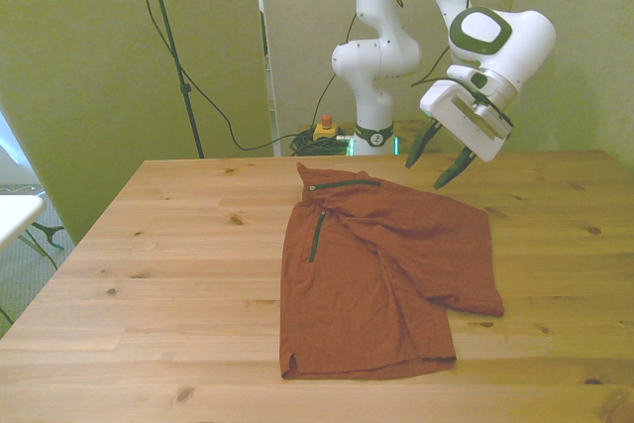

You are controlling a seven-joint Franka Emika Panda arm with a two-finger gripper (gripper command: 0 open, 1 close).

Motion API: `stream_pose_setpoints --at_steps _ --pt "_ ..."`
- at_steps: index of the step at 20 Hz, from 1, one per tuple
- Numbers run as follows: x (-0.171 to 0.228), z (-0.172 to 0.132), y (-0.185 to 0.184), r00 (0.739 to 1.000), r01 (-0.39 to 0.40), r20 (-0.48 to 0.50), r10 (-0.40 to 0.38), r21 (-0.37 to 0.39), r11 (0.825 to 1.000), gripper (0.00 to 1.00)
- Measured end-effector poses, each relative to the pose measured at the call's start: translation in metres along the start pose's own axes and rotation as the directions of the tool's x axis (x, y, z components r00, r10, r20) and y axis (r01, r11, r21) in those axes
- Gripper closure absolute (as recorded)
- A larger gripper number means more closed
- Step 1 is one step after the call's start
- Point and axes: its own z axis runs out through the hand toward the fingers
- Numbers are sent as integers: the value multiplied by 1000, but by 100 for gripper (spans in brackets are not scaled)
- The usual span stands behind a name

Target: Fold the shorts

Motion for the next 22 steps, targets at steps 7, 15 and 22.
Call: stream_pose_setpoints --at_steps 7,15,22 --pt "-8 -9 -49 999 30 13 -30 49 998 0" --pt "-13 -21 -91 998 54 11 -55 98 994 0" --pt "-16 -26 -98 998 63 8 -64 105 992 0"
